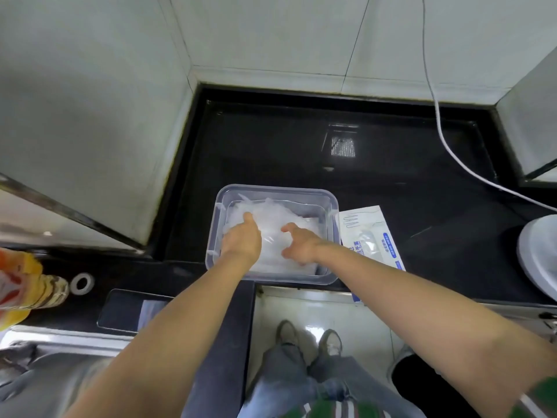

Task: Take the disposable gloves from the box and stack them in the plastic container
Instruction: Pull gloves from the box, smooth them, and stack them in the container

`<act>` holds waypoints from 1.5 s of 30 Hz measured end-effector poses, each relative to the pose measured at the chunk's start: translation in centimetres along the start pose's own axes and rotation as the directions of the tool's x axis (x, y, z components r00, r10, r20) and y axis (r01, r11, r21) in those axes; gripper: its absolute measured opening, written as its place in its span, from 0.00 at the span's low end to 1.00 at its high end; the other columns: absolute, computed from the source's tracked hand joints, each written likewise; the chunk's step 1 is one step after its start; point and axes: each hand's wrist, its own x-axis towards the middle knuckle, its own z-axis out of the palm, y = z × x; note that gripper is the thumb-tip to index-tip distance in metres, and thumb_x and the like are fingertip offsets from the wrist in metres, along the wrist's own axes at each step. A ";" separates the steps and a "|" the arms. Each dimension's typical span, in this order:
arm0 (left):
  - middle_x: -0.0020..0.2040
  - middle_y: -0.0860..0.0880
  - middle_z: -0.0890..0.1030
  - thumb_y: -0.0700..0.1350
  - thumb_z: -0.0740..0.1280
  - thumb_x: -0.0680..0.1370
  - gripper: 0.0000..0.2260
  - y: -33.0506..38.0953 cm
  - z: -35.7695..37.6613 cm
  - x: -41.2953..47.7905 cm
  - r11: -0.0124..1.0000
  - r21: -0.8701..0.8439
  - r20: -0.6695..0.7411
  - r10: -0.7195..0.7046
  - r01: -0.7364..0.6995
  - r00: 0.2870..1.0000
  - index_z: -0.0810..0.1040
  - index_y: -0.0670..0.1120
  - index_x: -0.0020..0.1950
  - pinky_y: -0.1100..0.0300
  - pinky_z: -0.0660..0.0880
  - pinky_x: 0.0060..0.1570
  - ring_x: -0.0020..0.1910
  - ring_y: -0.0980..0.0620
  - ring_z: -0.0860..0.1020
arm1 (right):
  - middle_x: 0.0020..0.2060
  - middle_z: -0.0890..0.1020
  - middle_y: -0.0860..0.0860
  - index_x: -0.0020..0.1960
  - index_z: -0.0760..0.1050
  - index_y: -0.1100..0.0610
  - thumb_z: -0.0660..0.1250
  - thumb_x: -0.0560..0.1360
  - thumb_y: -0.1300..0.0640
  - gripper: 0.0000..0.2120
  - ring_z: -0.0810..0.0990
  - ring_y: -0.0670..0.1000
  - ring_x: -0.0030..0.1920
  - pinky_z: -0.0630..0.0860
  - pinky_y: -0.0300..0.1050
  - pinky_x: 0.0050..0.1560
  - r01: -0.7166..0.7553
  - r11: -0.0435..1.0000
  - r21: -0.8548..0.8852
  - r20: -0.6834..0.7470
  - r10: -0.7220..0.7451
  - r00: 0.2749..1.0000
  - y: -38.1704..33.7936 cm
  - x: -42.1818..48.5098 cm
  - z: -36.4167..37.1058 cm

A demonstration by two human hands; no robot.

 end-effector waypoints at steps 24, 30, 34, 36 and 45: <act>0.77 0.40 0.51 0.49 0.74 0.73 0.43 -0.6 2.3 2.4 0.960 0.276 0.218 -0.015 -0.047 0.976 0.48 0.54 0.79 0.49 0.72 0.63 0.71 0.38 0.64 | 0.75 0.60 0.57 0.79 0.32 0.53 0.64 0.79 0.55 0.45 0.81 0.56 0.49 0.82 0.51 0.50 -0.244 0.949 0.202 0.059 0.237 0.970 0.5 0.5 0.5; 0.67 0.42 0.65 0.48 0.67 0.78 0.24 1.3 0.0 -0.1 0.970 0.235 -0.181 0.106 -0.061 0.978 0.65 0.54 0.73 0.58 0.73 0.45 0.61 0.45 0.71 | 0.40 0.79 0.50 0.61 0.77 0.58 0.63 0.80 0.63 0.11 0.79 0.49 0.35 0.82 0.42 0.40 0.249 0.847 0.470 -0.281 -0.123 0.952 -0.5 -2.5 -4.5; 0.61 0.44 0.70 0.45 0.64 0.80 0.13 3.0 -0.8 -1.6 0.995 0.063 -0.362 0.101 -0.083 0.927 0.75 0.51 0.65 0.64 0.65 0.34 0.44 0.52 0.69 | 0.32 0.79 0.45 0.43 0.80 0.52 0.63 0.77 0.62 0.10 0.78 0.47 0.34 0.76 0.41 0.38 0.331 0.887 0.321 -0.567 -0.100 0.817 3.0 -4.8 -8.3; 0.58 0.45 0.74 0.44 0.62 0.80 0.10 4.3 -1.4 -2.5 0.990 -0.033 -0.415 0.109 -0.135 0.903 0.75 0.48 0.61 0.63 0.62 0.31 0.41 0.52 0.70 | 0.36 0.81 0.46 0.43 0.80 0.51 0.63 0.77 0.60 0.09 0.81 0.51 0.41 0.78 0.45 0.45 0.194 0.945 0.264 -0.572 -0.009 0.820 5.9 -5.0 -8.9; 0.28 0.54 0.72 0.43 0.63 0.79 0.05 14.6 1.5 -6.9 0.862 -0.161 -0.233 0.439 -0.480 0.868 0.77 0.48 0.51 0.55 0.70 0.40 0.37 0.47 0.74 | 0.56 0.72 0.54 0.59 0.78 0.53 0.60 0.79 0.57 0.12 0.78 0.57 0.52 0.74 0.47 0.46 -0.124 0.945 -0.302 -0.460 -0.031 0.887 13.3 -6.5 -4.6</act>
